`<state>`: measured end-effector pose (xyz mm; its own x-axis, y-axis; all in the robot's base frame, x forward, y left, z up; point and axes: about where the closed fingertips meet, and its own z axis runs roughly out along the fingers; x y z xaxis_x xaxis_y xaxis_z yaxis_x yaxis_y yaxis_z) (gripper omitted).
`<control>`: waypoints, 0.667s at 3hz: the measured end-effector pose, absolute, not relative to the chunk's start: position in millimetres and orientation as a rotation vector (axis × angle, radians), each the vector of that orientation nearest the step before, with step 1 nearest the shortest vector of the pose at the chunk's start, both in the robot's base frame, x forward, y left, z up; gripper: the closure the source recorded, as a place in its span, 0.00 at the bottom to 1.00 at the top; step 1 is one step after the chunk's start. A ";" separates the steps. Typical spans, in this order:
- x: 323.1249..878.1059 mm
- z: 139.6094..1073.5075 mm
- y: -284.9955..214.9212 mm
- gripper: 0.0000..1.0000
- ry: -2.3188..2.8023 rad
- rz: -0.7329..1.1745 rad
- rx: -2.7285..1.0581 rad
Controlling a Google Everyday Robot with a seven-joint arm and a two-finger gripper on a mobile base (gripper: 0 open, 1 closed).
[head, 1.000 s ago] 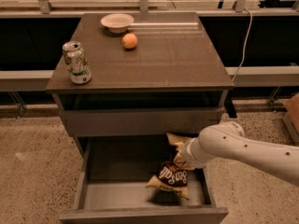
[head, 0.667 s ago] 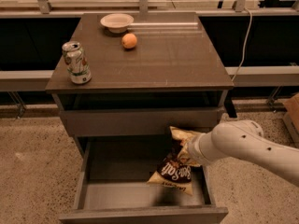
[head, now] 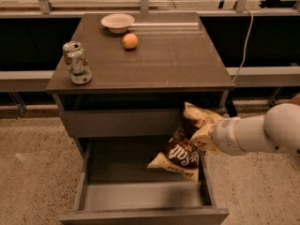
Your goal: Pick brown chip bag from middle drawer and place on counter
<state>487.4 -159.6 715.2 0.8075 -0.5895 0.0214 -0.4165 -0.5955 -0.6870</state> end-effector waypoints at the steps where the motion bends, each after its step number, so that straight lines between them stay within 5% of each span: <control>1: 496.0 775.2 -174.4 1.00 0.724 -0.313 -2.155; 2: 513.2 853.1 -180.6 1.00 0.699 -0.322 -2.088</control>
Offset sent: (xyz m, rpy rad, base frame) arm 0.0534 -0.0303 0.2503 0.2619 -0.1355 0.0078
